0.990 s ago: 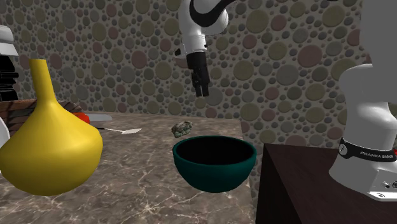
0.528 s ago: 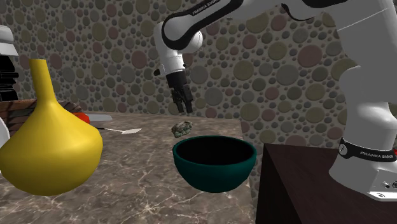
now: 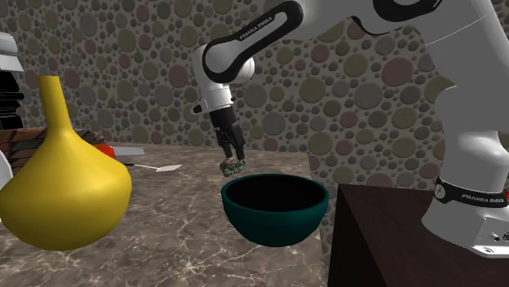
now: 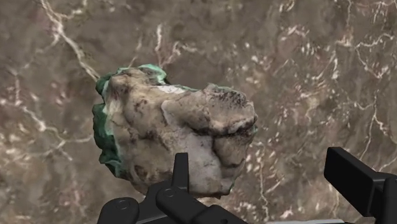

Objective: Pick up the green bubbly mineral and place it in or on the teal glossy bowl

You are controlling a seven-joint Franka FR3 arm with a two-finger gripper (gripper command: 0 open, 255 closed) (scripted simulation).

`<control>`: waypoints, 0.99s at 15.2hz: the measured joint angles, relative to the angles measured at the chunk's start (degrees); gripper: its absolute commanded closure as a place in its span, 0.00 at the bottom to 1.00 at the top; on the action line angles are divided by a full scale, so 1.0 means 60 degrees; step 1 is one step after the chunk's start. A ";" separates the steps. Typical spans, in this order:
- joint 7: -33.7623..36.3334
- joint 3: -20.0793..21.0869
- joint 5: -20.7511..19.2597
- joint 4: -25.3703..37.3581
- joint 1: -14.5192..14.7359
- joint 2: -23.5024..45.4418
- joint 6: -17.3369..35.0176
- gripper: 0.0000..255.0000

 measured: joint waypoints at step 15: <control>0.0014 -0.0005 -0.0004 0.0105 -0.0006 0.0000 0.0031 1.00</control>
